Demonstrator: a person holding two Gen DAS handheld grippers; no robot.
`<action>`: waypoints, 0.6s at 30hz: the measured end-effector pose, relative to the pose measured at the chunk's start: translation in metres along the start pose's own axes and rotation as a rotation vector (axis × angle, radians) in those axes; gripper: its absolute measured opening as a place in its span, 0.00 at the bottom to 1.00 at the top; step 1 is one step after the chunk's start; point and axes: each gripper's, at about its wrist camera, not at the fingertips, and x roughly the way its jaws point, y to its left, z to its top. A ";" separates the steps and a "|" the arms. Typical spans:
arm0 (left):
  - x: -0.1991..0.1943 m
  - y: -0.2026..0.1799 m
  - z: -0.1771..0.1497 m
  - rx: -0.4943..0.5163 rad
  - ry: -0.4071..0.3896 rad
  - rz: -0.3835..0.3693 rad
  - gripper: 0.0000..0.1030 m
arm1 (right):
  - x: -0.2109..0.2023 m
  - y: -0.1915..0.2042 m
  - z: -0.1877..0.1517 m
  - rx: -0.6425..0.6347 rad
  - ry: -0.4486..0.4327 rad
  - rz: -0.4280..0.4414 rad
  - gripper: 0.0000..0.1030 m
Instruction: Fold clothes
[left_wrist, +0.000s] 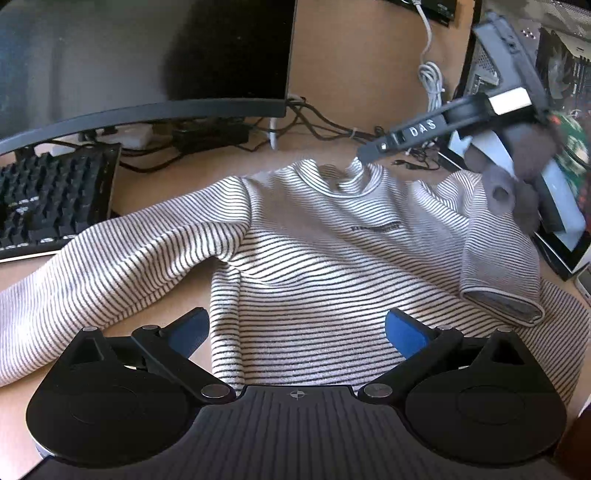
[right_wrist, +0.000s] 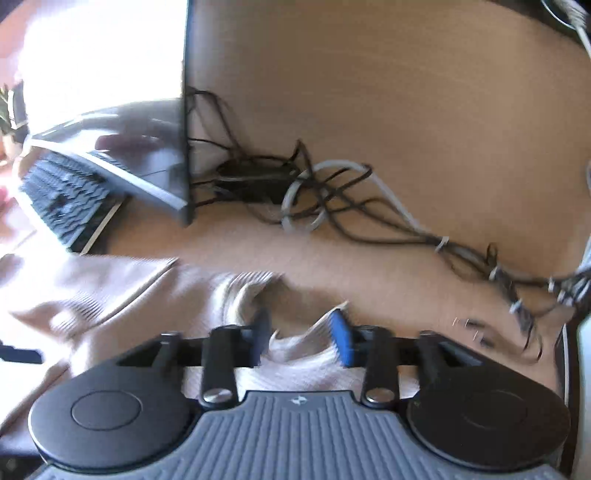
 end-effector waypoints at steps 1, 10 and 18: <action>0.001 0.000 0.000 -0.001 0.005 0.002 1.00 | 0.000 0.003 -0.004 0.014 0.002 0.017 0.40; 0.003 -0.007 -0.001 0.018 0.022 0.047 1.00 | 0.070 0.057 -0.001 -0.157 -0.026 -0.001 0.05; 0.004 -0.006 -0.001 0.008 0.016 0.085 1.00 | 0.083 0.060 0.006 -0.329 -0.037 -0.055 0.07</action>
